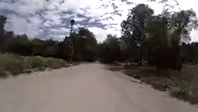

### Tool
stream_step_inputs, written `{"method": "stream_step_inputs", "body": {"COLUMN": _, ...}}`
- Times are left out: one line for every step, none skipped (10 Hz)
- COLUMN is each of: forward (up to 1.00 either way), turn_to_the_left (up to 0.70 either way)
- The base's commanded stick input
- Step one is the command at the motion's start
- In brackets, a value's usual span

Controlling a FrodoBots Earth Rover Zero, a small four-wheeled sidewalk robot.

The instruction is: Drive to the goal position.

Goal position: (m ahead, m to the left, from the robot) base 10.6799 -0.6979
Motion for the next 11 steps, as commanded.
{"method": "stream_step_inputs", "body": {"forward": 0.85, "turn_to_the_left": 0.0}}
{"method": "stream_step_inputs", "body": {"forward": 0.85, "turn_to_the_left": 0.0}}
{"method": "stream_step_inputs", "body": {"forward": 0.85, "turn_to_the_left": 0.0}}
{"method": "stream_step_inputs", "body": {"forward": 0.85, "turn_to_the_left": 0.0}}
{"method": "stream_step_inputs", "body": {"forward": 0.85, "turn_to_the_left": 0.0}}
{"method": "stream_step_inputs", "body": {"forward": 0.85, "turn_to_the_left": 0.0}}
{"method": "stream_step_inputs", "body": {"forward": 0.85, "turn_to_the_left": 0.0}}
{"method": "stream_step_inputs", "body": {"forward": 0.85, "turn_to_the_left": 0.0}}
{"method": "stream_step_inputs", "body": {"forward": 0.85, "turn_to_the_left": 0.0}}
{"method": "stream_step_inputs", "body": {"forward": 0.85, "turn_to_the_left": 0.0}}
{"method": "stream_step_inputs", "body": {"forward": 0.85, "turn_to_the_left": 0.0}}
